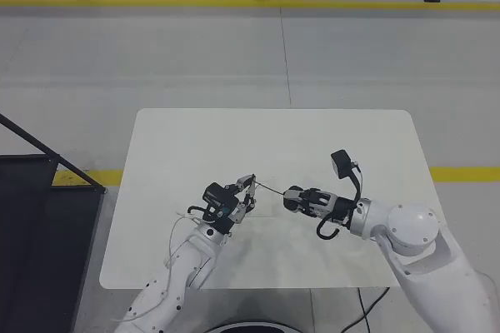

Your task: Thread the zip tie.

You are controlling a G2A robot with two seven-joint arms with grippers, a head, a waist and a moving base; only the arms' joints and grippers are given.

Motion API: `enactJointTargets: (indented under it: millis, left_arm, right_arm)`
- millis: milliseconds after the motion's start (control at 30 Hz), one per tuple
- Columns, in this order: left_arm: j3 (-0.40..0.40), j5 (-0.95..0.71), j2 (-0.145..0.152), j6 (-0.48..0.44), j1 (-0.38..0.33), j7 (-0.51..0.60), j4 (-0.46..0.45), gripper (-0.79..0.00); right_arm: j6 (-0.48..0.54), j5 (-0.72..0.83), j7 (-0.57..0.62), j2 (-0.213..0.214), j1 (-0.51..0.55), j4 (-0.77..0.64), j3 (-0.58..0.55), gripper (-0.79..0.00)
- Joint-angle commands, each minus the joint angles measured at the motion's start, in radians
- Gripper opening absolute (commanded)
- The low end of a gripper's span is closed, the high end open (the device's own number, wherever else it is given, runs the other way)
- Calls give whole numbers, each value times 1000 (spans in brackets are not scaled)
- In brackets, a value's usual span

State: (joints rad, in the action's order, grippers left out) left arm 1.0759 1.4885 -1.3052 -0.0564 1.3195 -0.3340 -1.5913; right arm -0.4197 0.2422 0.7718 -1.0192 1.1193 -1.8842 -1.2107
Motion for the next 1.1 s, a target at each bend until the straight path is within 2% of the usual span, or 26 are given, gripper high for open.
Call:
enactJointTargets:
  millis: [0,1067]
  left_arm:
    - [0,0,0,0,0,0,0,-785]
    - [0,0,0,0,0,0,0,-785]
  right_arm:
    - [-1,2,-3,0,-1,1,-1,-785]
    - [23,-11,21,8,24,-16,-24,-785]
